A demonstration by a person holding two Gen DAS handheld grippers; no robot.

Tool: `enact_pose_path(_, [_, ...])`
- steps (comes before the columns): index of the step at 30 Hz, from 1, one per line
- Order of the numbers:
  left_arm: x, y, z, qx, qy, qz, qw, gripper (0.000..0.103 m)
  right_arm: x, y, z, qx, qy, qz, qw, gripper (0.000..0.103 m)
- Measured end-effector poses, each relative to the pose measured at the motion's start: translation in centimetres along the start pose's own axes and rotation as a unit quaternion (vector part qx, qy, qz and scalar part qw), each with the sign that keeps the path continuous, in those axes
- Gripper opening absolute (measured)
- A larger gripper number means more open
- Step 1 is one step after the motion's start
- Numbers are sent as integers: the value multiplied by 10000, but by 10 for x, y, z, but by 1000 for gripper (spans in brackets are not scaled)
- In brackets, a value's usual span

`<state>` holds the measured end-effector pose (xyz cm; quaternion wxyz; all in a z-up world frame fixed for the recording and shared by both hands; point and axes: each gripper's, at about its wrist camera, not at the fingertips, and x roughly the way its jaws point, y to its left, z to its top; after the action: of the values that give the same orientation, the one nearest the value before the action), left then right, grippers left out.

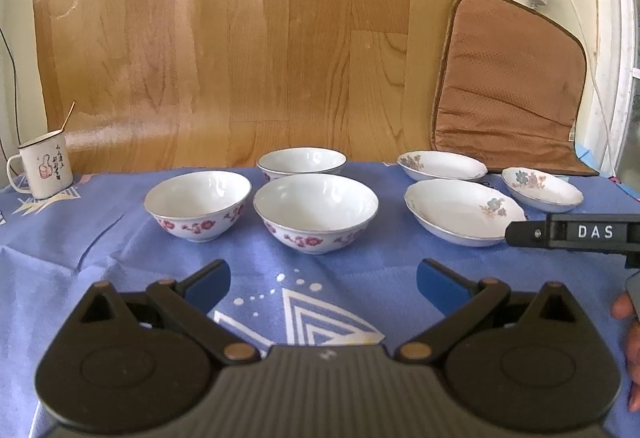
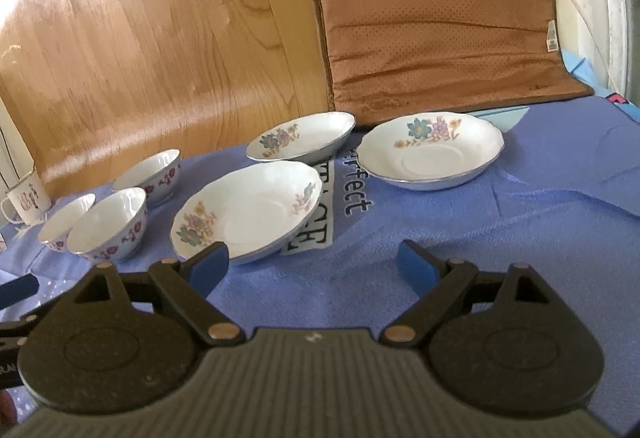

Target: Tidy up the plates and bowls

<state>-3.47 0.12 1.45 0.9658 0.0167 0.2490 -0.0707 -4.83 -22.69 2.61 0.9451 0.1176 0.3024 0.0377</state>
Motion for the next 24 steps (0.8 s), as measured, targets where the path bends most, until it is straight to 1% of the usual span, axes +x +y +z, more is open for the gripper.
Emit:
enact_pose_path(12, [-1,-1,0,39,-93,41,9999,103,-1,-2,0,49,-35,4,10000,93])
enact_pose_path(15, [-2,-1,1,9,-198,-5,9998,103,-4,-3,-1,98,-110,32,9999,93])
enact_pose_path(19, [-5,0,2,-105,-487,19,9988,103,-7,-6,-1,178,-215,66,9996,93])
enact_pose_path(24, [-1,0,6,-171,-492,201,9984,103,-10,-6,-1,158,-245,197,9994,93])
